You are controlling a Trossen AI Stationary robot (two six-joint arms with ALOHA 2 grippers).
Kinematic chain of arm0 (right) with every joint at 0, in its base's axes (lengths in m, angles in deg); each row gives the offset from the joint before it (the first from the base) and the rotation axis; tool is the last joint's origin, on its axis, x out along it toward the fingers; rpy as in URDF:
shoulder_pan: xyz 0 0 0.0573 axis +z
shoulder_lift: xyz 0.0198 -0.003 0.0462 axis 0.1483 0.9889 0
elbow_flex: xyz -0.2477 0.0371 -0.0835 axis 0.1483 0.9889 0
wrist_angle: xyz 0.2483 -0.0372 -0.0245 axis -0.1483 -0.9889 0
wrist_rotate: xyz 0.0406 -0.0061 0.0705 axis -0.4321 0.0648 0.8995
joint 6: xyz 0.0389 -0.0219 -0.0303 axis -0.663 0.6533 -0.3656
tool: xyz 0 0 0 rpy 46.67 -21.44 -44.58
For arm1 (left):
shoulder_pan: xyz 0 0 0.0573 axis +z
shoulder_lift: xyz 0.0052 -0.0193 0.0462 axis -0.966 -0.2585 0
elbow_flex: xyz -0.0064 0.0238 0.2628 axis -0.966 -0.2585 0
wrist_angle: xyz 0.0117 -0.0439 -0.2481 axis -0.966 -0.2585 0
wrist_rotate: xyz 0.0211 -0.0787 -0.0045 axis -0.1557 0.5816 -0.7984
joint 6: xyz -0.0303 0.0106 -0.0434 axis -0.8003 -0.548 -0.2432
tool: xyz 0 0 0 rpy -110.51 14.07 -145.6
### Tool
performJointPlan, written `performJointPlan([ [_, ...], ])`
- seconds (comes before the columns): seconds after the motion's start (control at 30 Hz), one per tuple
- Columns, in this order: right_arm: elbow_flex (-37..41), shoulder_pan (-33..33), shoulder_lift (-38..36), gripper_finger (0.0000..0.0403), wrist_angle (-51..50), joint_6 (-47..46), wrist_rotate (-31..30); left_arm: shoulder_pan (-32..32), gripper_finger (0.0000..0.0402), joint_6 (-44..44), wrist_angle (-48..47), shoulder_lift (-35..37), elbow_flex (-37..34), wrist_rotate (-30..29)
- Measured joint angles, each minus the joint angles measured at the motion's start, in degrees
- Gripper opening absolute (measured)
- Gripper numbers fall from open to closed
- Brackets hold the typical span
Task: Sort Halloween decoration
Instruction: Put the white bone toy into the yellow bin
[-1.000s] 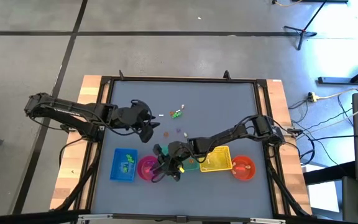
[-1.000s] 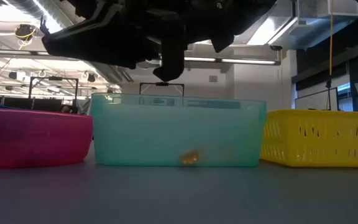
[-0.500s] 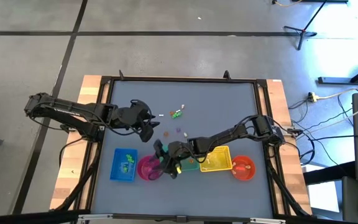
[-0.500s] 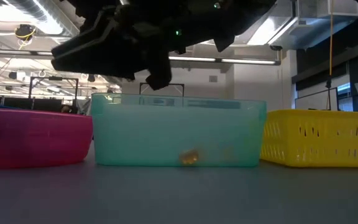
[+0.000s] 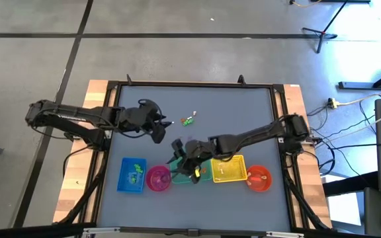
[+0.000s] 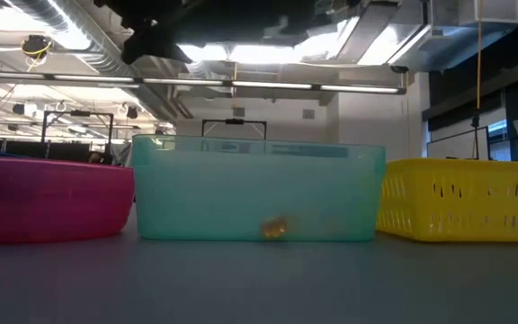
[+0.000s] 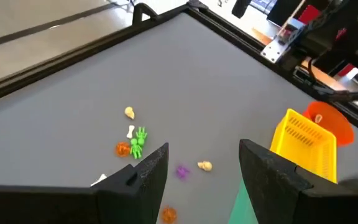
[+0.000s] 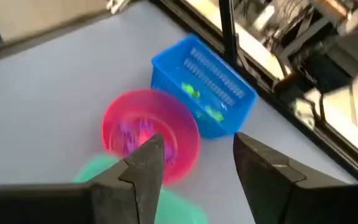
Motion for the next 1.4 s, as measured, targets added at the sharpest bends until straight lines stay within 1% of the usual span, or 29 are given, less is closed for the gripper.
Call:
performJointPlan([
  [0.13,0.0,-1.91,-4.32,0.0189,-11.18,0.65,-0.09,3.12,0.018,3.7,3.39,-0.52,0.0,2.45],
  [0.27,0.02,-4.89,-8.18,0.0189,-22.79,-1.67,-0.16,6.18,0.018,8.6,9.14,-2.7,0.0,5.37],
  [0.4,0.04,-7.73,-11.45,0.0189,-33.86,-4.05,-0.15,9.34,0.018,11.69,14.61,-6.58,0.05,10.14],
  [0.53,0.49,-9.49,-14.82,0.0189,-42.24,-6.2,-0.03,12.28,0.018,12.04,19.0,-11.09,0.04,15.27],
  [0.67,5.39,-10.53,-20.01,0.0189,-44.5,-8.05,-0.04,14.88,0.018,13.09,21.88,-15.18,0.04,19.54],
  [0.8,12.02,-11.23,-26.54,0.0189,-44.24,-10.72,-0.48,16.94,0.018,15.15,22.18,-18.55,0.02,21.69],
  [0.93,18.45,-12.0,-33.03,0.0189,-42.98,-15.02,-1.65,19.18,0.018,18.32,21.97,-21.15,-0.02,22.06],
  [1.1,25.13,-12.32,-39.62,0.0189,-42.58,-20.4,-4.89,21.93,0.018,23.03,20.72,-24.86,-0.02,22.04],
  [1.23,29.32,-12.31,-43.42,0.0189,-40.82,-23.91,-7.29,23.35,0.018,28.7,18.3,-27.78,-0.02,22.08],
  [1.33,31.62,-12.28,-45.14,0.0189,-39.93,-25.5,-8.6,24.08,0.018,32.52,14.84,-29.35,-0.01,22.87],
  [1.4,32.43,-12.28,-45.37,0.0189,-39.7,-26.11,-9.13,24.64,0.018,34.39,10.79,-29.77,-0.04,24.01],
])
